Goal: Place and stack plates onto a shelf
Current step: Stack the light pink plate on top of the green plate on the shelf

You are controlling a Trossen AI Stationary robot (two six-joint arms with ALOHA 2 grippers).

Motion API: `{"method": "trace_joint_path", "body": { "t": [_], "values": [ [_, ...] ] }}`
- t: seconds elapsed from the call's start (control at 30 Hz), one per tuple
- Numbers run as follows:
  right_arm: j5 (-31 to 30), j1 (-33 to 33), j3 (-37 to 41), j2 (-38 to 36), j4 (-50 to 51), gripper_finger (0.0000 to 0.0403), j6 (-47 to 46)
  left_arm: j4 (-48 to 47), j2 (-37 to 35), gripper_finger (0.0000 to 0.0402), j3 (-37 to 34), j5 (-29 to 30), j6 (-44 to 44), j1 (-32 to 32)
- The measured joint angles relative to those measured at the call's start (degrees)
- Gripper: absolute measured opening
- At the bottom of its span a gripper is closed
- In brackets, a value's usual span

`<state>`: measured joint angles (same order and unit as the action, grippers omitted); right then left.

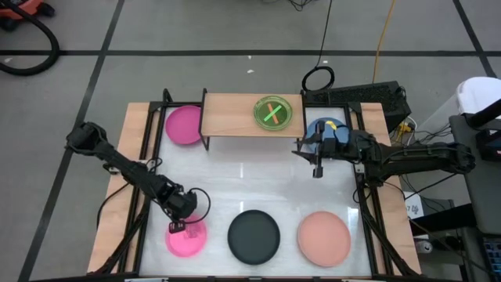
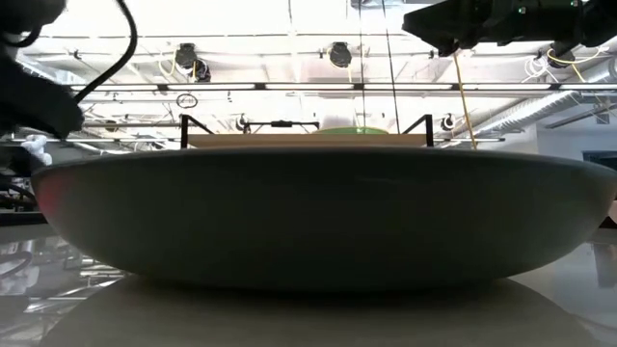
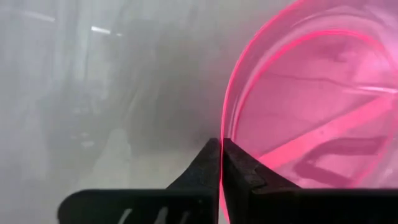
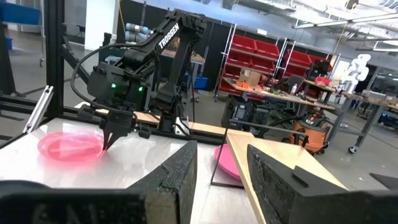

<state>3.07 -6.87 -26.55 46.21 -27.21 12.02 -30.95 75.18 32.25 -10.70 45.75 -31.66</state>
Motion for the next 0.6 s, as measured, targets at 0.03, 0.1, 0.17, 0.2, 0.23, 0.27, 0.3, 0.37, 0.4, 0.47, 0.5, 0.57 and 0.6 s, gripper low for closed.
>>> {"method": "trace_joint_path", "body": {
  "t": [0.03,0.1,0.17,0.2,0.23,0.27,0.3,0.37,0.4,0.47,0.5,0.57,0.6],
  "values": [
    [0.0,0.0,0.0,0.0,-0.4,0.0122,0.0,-0.1,0.0,0.0005,0.6,0.2,-1.0,0.5],
    [0.0,0.0,0.0,0.0,-1.2,0.0122,0.0,-0.8,0.0,0.0004,2.0,0.5,-3.2,1.7],
    [0.0,0.0,0.0,0.0,-1.3,0.0122,0.0,-2.9,0.0,0.0003,3.7,0.7,-5.6,3.2],
    [0.0,0.0,0.0,0.0,-1.3,0.0122,0.0,-3.8,0.0,0.0003,4.6,0.9,-6.8,4.0],
    [0.0,0.0,0.0,0.0,-1.3,0.0122,0.0,-4.5,0.0,0.0003,5.6,0.9,-7.9,4.9],
    [0.0,0.0,0.0,0.0,-1.3,0.0122,0.0,-5.3,0.0,0.0003,6.6,0.9,-9.0,5.8],
    [0.0,0.0,0.0,0.0,-1.3,0.0122,0.0,-6.5,0.0,0.0003,7.7,0.9,-9.9,6.7],
    [0.0,0.0,0.0,0.0,-1.3,0.0122,0.0,-9.2,0.0,0.0002,9.7,0.9,-12.1,8.5],
    [0.0,0.0,0.0,0.0,-1.3,0.0122,0.1,-10.5,0.0,0.0002,10.8,0.9,-13.2,9.3],
    [0.0,0.0,0.0,0.0,-1.3,0.0122,0.1,-13.8,0.0,0.0002,12.9,0.9,-14.8,11.0],
    [0.0,0.0,0.0,0.0,-1.3,0.0122,0.1,-15.7,0.0,0.0002,13.9,0.9,-15.3,11.8],
    [0.0,0.0,0.0,0.0,-1.3,0.0122,0.1,-19.4,0.0,0.0001,16.1,0.9,-15.9,13.4],
    [0.0,0.0,0.0,0.0,-1.3,0.0122,0.2,-21.3,0.0,0.0001,17.2,0.9,-16.3,14.1]
  ]
}}
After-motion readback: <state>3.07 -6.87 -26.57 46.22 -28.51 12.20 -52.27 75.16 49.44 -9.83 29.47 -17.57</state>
